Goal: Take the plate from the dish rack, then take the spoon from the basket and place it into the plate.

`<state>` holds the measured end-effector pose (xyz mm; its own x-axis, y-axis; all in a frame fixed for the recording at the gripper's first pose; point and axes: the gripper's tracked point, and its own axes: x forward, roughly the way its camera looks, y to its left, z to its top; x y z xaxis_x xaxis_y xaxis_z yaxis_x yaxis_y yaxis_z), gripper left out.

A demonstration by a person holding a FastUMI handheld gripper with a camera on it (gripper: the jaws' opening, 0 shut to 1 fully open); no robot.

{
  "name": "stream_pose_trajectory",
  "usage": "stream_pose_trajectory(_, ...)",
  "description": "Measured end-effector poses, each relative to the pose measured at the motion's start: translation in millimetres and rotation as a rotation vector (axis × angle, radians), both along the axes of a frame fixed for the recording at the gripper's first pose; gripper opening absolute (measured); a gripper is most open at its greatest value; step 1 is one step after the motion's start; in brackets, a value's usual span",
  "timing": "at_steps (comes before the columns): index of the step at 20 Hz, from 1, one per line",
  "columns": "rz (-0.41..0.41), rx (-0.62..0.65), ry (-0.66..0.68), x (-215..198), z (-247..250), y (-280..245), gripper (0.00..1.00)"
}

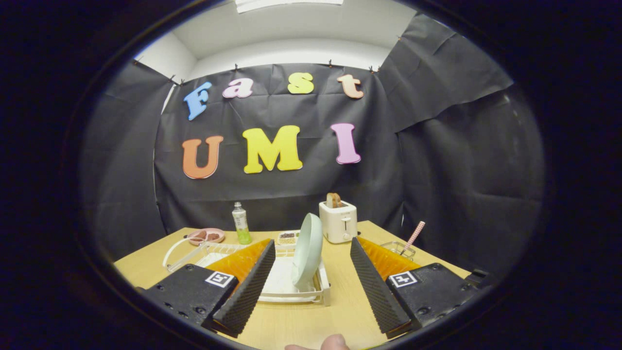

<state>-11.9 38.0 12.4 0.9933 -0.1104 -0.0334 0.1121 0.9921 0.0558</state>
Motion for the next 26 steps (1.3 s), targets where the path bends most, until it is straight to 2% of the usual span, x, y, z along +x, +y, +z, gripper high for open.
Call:
stream_pose_trajectory(10, 0.042, -0.017, -0.003, 7.8, -3.4, 1.1, 1.00)
stream_pose_trajectory(14, 0.088, 0.032, -0.023, 13.9, -1.7, -1.1, 1.00)
stream_pose_trajectory(17, 0.120, -0.006, -0.026, 20.3, 3.1, 0.9, 1.00)
stream_pose_trajectory(20, 0.176, -0.029, 0.009, 33.7, 2.9, 1.8, 1.00)
stream_pose_trajectory(23, 0.218, 0.011, 0.052, 55.7, 14.6, -7.1, 1.00)
stream_pose_trajectory(26, 0.210, -0.023, 0.100, 83.0, 30.9, -26.4, 1.00)
